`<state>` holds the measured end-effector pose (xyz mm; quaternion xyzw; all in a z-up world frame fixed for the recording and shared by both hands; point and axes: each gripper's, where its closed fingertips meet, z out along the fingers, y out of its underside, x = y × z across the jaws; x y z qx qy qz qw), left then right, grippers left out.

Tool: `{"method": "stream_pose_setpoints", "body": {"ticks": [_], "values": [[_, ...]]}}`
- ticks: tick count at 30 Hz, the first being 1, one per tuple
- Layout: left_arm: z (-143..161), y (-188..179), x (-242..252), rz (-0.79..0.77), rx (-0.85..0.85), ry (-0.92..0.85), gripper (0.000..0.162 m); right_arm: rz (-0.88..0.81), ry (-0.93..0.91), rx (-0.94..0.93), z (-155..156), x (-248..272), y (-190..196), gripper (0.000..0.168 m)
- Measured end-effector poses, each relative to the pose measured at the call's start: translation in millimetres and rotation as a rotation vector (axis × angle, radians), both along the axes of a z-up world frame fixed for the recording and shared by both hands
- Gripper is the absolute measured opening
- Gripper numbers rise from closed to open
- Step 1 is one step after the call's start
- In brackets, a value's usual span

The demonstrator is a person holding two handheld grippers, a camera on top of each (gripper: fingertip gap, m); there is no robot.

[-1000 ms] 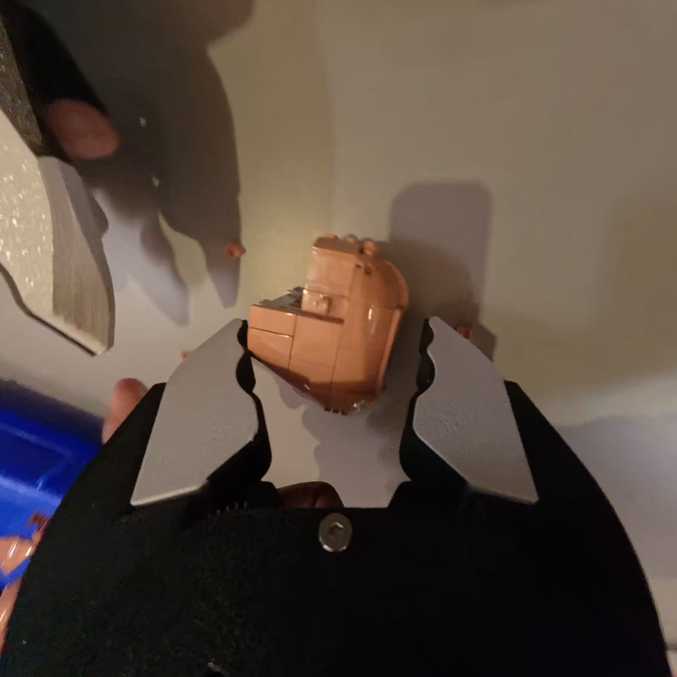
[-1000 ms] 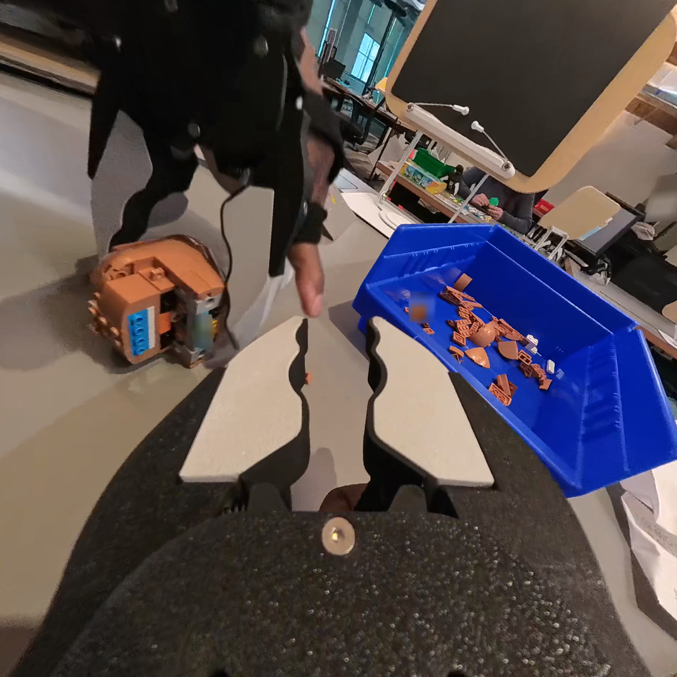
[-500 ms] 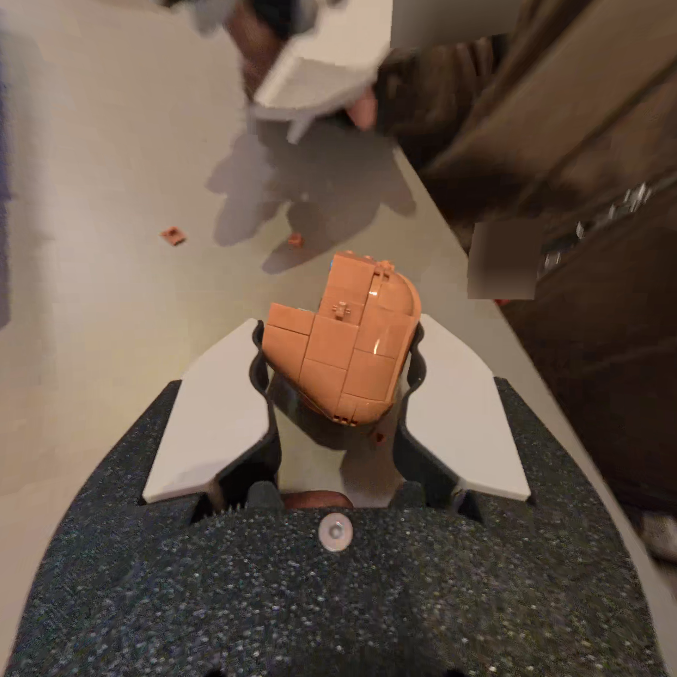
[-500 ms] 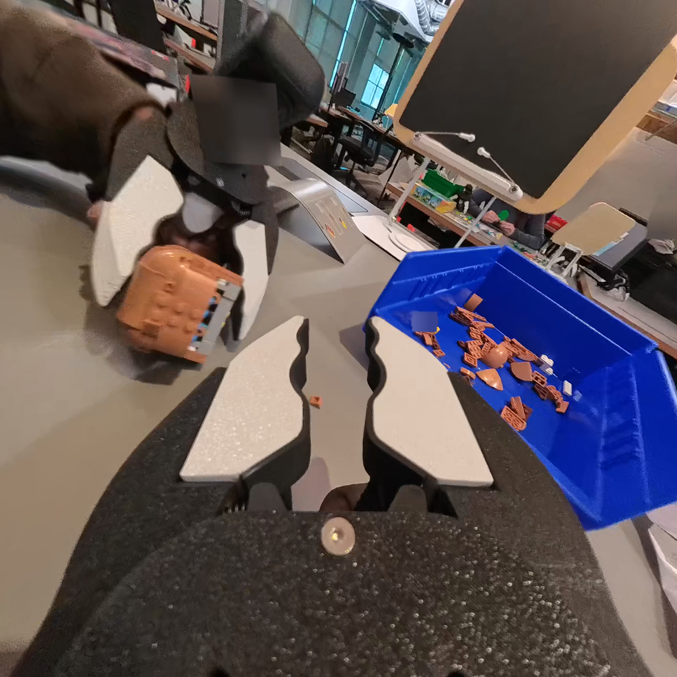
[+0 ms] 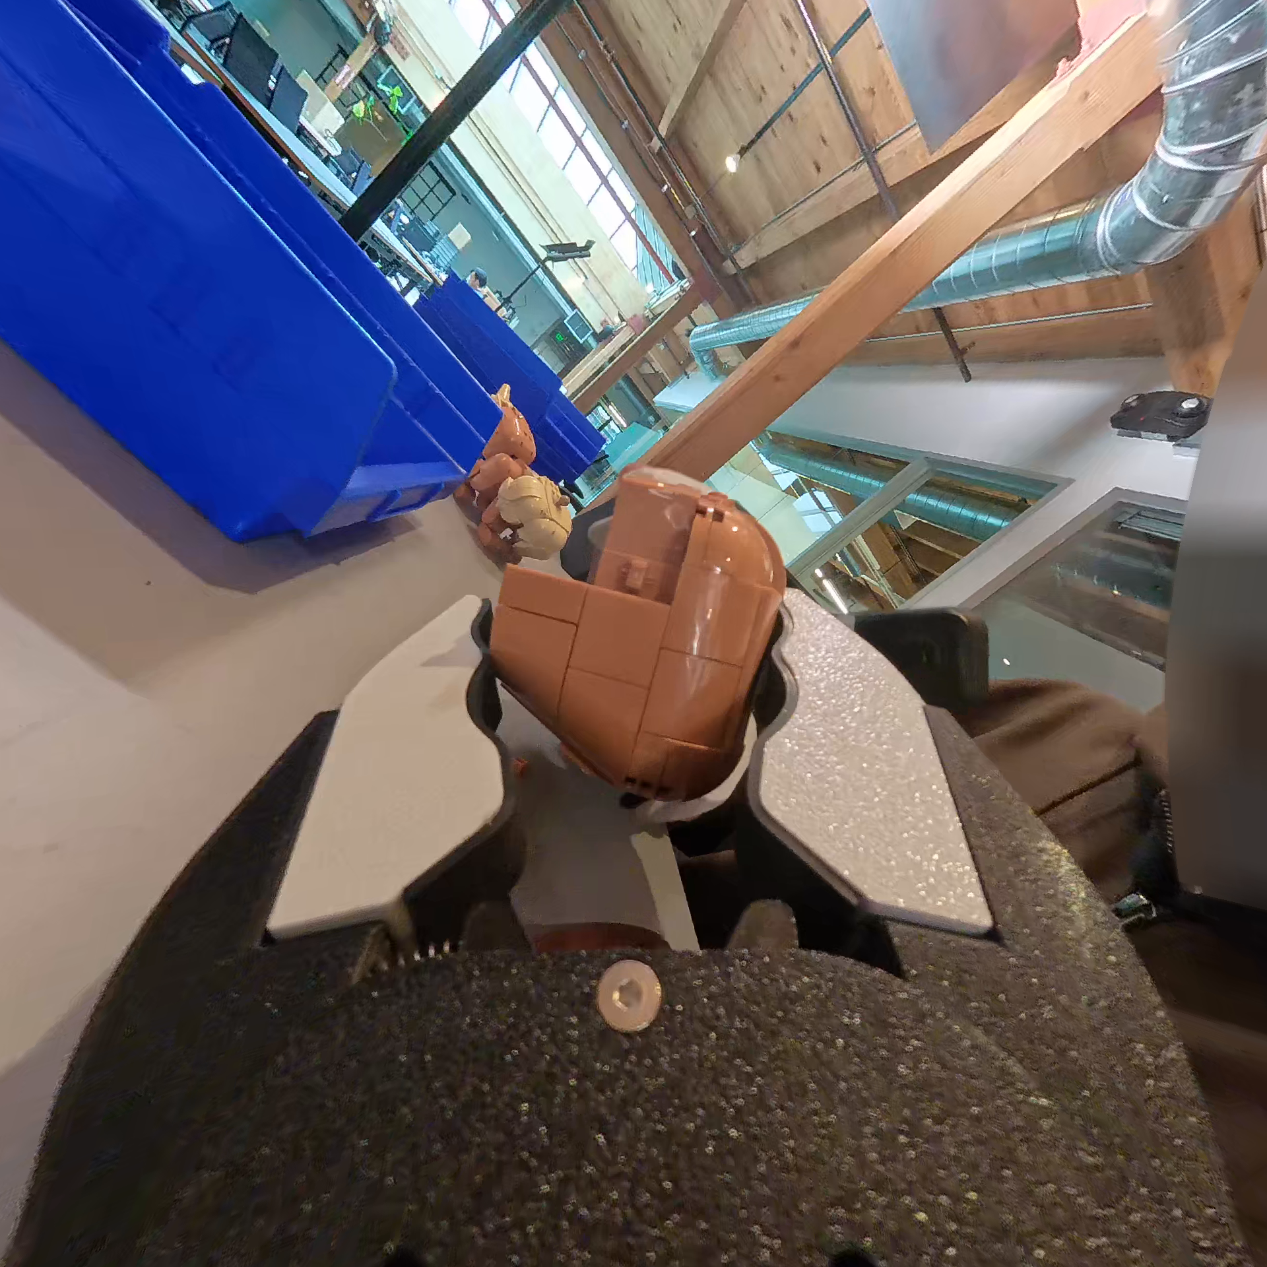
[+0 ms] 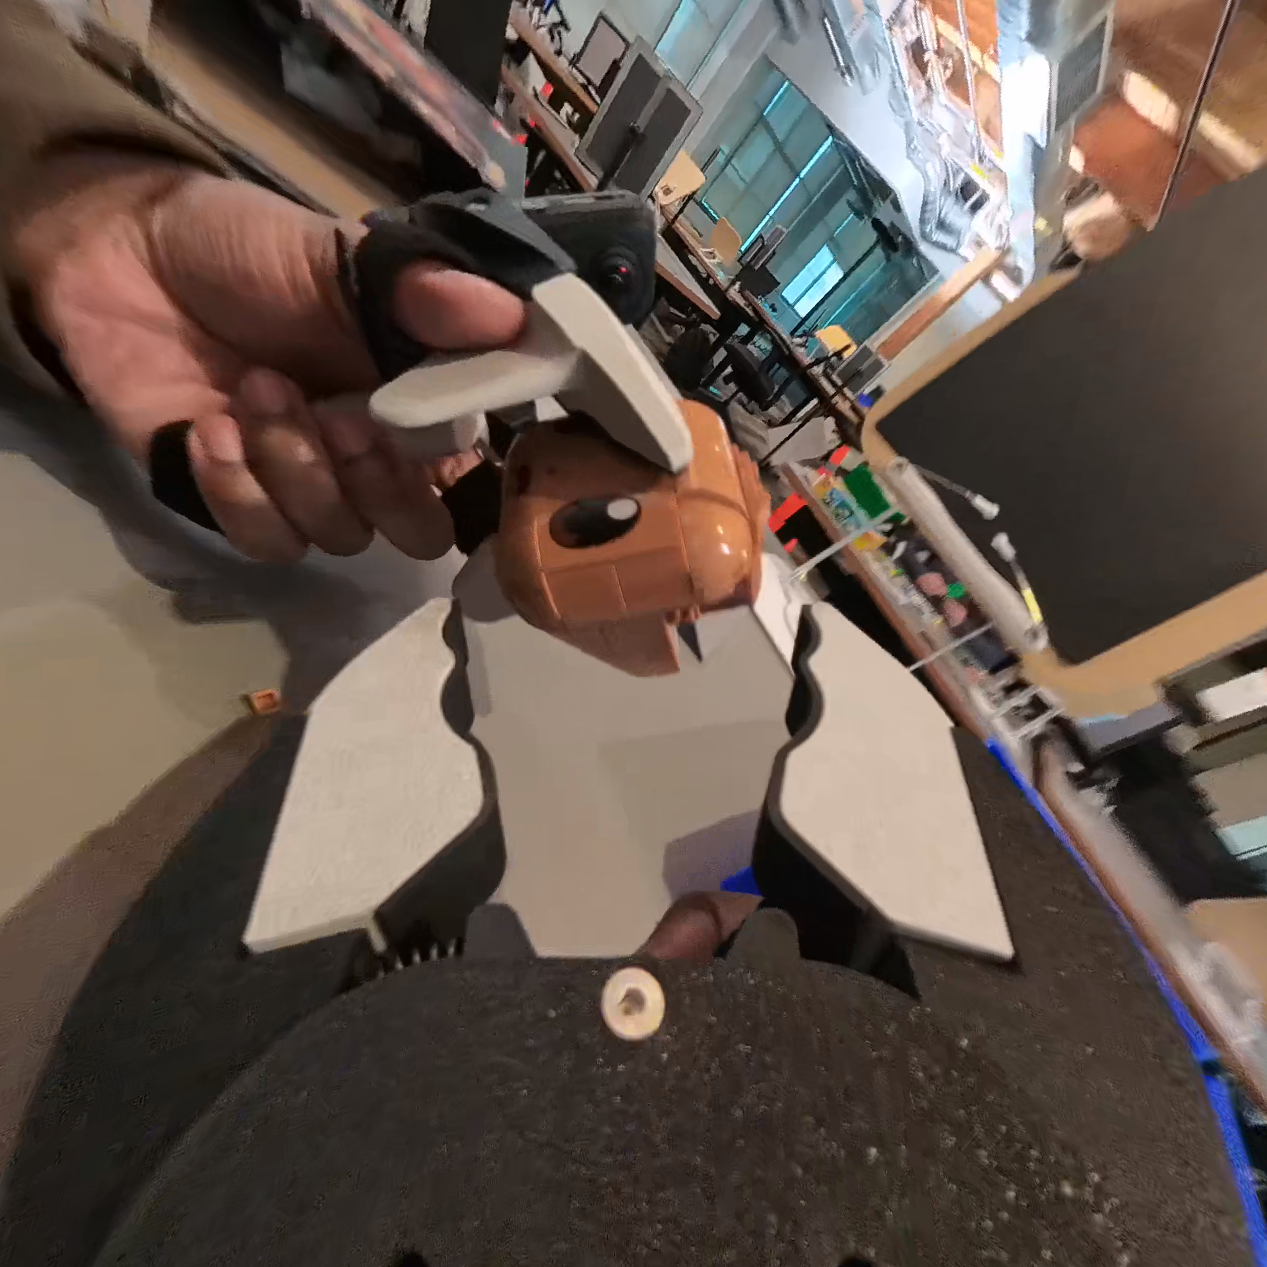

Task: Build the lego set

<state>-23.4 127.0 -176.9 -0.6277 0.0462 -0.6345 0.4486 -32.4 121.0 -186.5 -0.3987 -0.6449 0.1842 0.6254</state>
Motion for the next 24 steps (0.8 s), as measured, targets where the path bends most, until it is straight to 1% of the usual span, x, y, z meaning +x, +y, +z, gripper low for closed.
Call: {"method": "stream_pose_setpoints", "body": {"ticks": [4, 6, 9, 12, 14, 17, 20, 24], "values": [[-5, 0, 2, -0.014, -0.042, -0.038, 0.076, 0.016, -0.030, 0.164, 1, -16, -4, 0.093], [-9, -2, 6, -0.040, -0.062, -0.043, 0.076, 0.010, -0.074, 0.208, -5, -22, 0, 0.087], [-14, -4, 7, -0.057, -0.051, 0.005, 0.075, 0.049, -0.077, 0.212, -10, -22, 0, 0.087], [-12, -12, 8, -0.099, 0.030, 0.072, 0.070, 0.106, -0.047, 0.162, -6, -19, 0, 0.087], [-14, -17, 11, -0.138, 0.065, 0.132, 0.072, 0.155, -0.031, 0.148, -4, -18, -3, 0.087], [-23, -19, 19, -0.176, 0.059, 0.212, 0.081, 0.198, -0.034, 0.198, -5, -17, -8, 0.087], [-29, -17, 23, -0.181, 0.051, 0.264, 0.087, 0.227, -0.052, 0.268, -10, -17, -16, 0.087], [-33, -15, 24, -0.170, 0.078, 0.319, 0.089, 0.263, -0.057, 0.292, -16, -19, -23, 0.087]]}}
